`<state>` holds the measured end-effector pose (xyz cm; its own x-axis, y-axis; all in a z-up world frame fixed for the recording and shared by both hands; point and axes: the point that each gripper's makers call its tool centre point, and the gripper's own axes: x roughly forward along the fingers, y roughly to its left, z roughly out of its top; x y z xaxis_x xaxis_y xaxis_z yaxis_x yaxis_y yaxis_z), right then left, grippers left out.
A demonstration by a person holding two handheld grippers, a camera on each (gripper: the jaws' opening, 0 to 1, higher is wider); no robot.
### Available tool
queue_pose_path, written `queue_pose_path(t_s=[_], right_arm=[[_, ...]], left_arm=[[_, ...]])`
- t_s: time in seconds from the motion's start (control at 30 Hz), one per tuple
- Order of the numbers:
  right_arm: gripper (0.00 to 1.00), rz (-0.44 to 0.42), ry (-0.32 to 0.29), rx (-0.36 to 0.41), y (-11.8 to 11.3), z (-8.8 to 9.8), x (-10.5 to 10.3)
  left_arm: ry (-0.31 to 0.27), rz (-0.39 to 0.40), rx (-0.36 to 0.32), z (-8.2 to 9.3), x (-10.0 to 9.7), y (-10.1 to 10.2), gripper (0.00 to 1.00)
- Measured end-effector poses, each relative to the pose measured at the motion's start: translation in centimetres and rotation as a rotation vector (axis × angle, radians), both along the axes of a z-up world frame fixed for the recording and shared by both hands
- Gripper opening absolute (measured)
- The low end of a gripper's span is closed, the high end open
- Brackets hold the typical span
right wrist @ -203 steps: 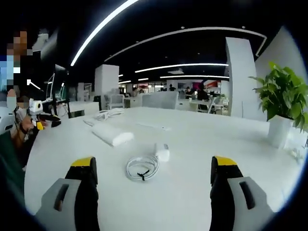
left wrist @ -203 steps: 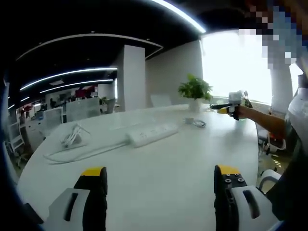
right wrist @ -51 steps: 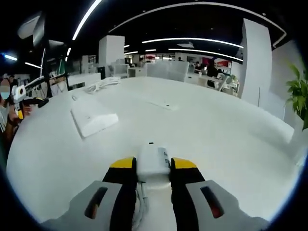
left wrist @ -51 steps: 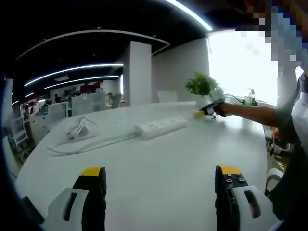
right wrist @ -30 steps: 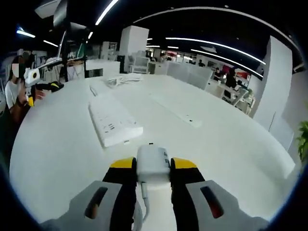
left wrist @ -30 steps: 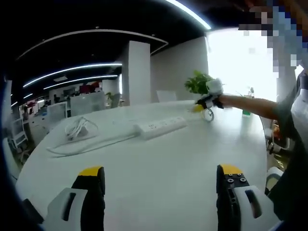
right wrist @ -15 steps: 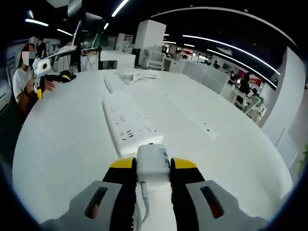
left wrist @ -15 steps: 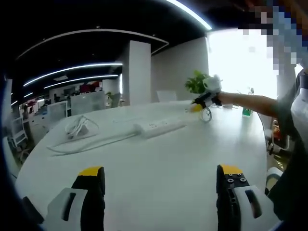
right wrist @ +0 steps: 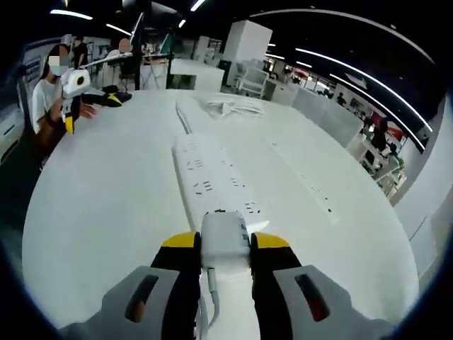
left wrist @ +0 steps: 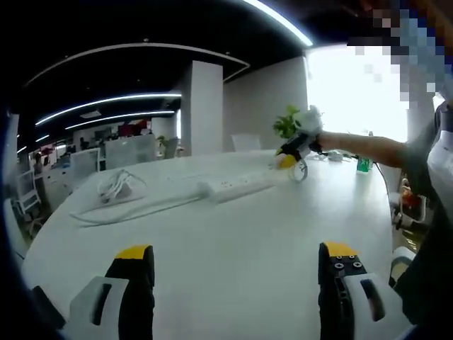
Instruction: Straighten the power strip on the desk, plug the charger into it
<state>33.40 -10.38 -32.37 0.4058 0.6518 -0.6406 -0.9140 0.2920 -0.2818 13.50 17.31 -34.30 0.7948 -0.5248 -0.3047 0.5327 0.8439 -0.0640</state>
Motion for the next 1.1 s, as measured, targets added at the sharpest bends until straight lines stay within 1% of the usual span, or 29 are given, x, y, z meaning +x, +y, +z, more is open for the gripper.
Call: queue_pose_path(t_s=[0.37,0.8,0.93,1.1], right_arm=[[0.26,0.019,-0.001,-0.053,0.65,-0.64,-0.03],[0.26,0.025,-0.008,-0.094,0.25,-0.82,0.45],[0.26,0.038,-0.010,-0.121,0.25,-0.91,0.34],[0.26,0.072,-0.035,-0.209,0.42,-0.98,0.30]], left_arm=[[-0.001,0.006,-0.008,-0.09,-0.06,0.45,0.99],[-0.003,0.006,-0.019,-0.21,-0.07,0.60,0.99],[-0.005,0.008,-0.023,-0.19,0.01,0.65,0.99],[-0.003,0.008,-0.026,-0.31,0.01,0.63,0.99]])
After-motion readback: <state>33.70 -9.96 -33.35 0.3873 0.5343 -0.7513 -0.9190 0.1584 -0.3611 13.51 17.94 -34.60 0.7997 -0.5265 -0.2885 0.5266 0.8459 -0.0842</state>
